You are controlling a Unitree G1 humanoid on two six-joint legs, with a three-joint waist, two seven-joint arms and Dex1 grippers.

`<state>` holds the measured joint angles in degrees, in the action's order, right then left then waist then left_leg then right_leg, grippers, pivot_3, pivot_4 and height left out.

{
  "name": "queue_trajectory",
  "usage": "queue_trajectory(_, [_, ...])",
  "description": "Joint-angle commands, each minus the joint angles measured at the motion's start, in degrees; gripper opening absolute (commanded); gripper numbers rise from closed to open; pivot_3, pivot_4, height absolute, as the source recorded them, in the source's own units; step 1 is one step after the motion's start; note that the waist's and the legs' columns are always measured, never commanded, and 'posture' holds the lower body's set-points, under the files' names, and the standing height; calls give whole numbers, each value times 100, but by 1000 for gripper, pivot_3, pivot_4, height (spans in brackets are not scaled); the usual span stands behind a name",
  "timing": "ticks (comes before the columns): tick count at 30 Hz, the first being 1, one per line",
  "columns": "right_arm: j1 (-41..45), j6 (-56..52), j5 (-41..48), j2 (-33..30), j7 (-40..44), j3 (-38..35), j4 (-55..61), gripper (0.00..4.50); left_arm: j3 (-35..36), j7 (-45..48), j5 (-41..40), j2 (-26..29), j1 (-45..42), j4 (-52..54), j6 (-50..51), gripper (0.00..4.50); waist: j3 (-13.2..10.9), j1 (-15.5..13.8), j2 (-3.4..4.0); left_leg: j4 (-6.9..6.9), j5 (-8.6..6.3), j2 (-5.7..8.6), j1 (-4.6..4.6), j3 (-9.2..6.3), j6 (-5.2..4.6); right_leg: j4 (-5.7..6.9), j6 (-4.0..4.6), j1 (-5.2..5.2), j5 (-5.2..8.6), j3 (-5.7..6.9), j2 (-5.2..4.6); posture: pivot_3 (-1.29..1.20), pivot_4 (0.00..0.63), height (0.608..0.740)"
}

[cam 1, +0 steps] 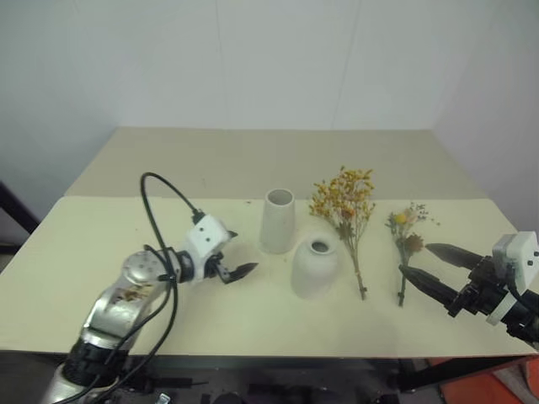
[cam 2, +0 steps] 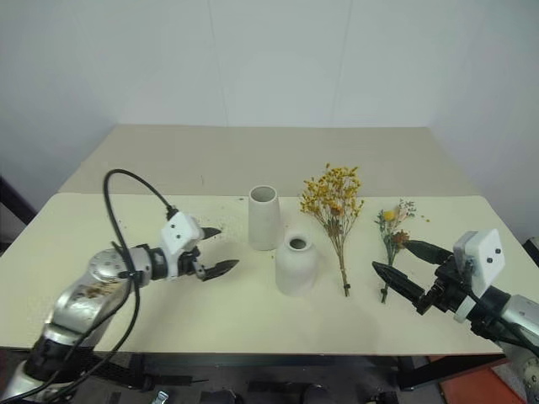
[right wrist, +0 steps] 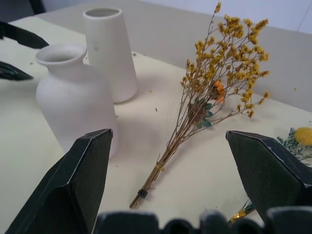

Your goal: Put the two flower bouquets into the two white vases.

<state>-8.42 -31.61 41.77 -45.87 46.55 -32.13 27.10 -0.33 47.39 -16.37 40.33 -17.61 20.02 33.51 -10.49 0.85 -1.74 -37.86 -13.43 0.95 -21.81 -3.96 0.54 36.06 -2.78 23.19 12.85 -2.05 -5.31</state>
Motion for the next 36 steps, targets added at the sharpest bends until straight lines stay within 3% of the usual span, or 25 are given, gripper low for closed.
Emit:
queue_trajectory(1, [171, 119, -9, -214, 241, -43, -127, 4425, 664, 637, -400, 316, 217, 109, -733, 4500, 0, -3, 0, 0, 0, 0, 1, 0, 0, 0, 1, -1, -1, 0, -1, 0, 150, 740])
queue_trajectory(6, [214, 48, 14, -484, 649, 21, -296, 4425, 1397, 1561, -936, 775, 639, -135, -1329, 4500, 0, -5, 1, 0, 0, -2, -1, 2, 0, -1, 5, 0, 0, 1, -1, 0, 150, 740])
queue_trajectory(12, [292, 17, -36, -572, 727, 76, -380, 4425, 1689, 2129, -1333, 1125, 791, -233, -1402, 4500, 0, -17, 1, 0, 0, -3, 0, 3, 0, -2, -5, -2, 6, 2, -1, 0, 150, 740])
queue_trajectory(17, [690, -701, -708, -833, -216, 753, -529, 4425, 1431, 2005, -1424, 1013, 594, -114, -1336, 4500, 0, -7, 1, 0, 0, -4, 1, 4, 0, -1, -6, -1, 6, 2, -1, 0, 150, 740])
queue_trajectory(27, [3043, -4339, -683, -647, -2143, 1486, -1244, 4425, 869, 2348, -1727, 972, -369, -311, -1072, 4500, -1, 18, 1, 0, 0, -2, -13, 6, 0, -1, 32, 12, -18, 0, 1, 0, 150, 740])
queue_trajectory(32, [4003, -5011, -1072, -457, -2431, 2376, -1995, 4425, 595, 2506, -1635, 877, -799, -537, -1149, 4500, -1, 21, 1, 0, 0, -2, -15, 7, -1, -2, 33, 14, -17, 0, 1, 0, 150, 740])
queue_trajectory(36, [4572, -4847, -1437, -237, -2393, 3003, -3024, 4425, 434, 2584, -1590, 785, -981, -619, -1233, 4500, 0, 30, 1, 0, -2, -1, -24, 9, -4, -6, 33, 23, -18, 0, 2, 0, 150, 740])
